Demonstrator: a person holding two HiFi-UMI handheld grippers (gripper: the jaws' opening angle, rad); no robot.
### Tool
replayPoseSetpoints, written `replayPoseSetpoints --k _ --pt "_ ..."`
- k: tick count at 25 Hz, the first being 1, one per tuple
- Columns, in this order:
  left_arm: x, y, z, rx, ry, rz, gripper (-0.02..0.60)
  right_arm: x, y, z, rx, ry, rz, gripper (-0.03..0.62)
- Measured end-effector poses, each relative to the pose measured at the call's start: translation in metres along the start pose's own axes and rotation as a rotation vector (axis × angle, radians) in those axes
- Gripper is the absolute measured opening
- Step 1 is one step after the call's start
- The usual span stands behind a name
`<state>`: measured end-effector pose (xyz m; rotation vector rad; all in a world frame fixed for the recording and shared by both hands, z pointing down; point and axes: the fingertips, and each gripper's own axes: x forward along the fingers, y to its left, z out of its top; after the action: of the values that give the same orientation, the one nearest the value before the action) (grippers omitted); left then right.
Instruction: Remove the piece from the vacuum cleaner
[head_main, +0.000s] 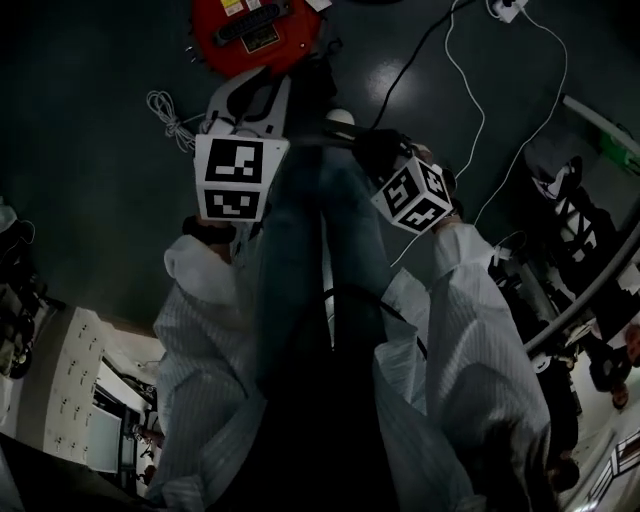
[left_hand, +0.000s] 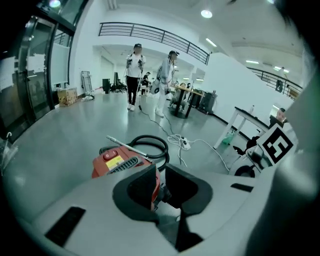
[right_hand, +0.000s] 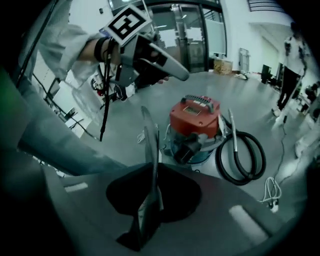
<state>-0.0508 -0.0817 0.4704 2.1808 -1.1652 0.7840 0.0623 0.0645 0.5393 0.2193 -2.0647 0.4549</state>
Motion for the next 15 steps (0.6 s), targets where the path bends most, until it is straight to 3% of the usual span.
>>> replayPoseSetpoints --k 2,6,12,15 --pt "-0.033 -0.007 0.023 -0.033 -0.028 0.007 0.016 -0.033 0.005 0.026 0.077 -0.055 -0.007 0.028" --pt "-0.106 -0.022 0.072 -0.098 -0.112 0.006 0.005 -0.104 0.01 0.08 0.196 -0.152 -0.028 0.029" --pt "-0.198 -0.07 0.125 -0.077 -0.188 -0.003 0.005 -0.215 0.046 0.122 0.23 -0.208 -0.102 0.031" --pt "-0.243 -0.099 0.151 -0.057 -0.239 0.009 0.005 -0.279 0.069 0.131 0.285 -0.323 -0.137 0.031"
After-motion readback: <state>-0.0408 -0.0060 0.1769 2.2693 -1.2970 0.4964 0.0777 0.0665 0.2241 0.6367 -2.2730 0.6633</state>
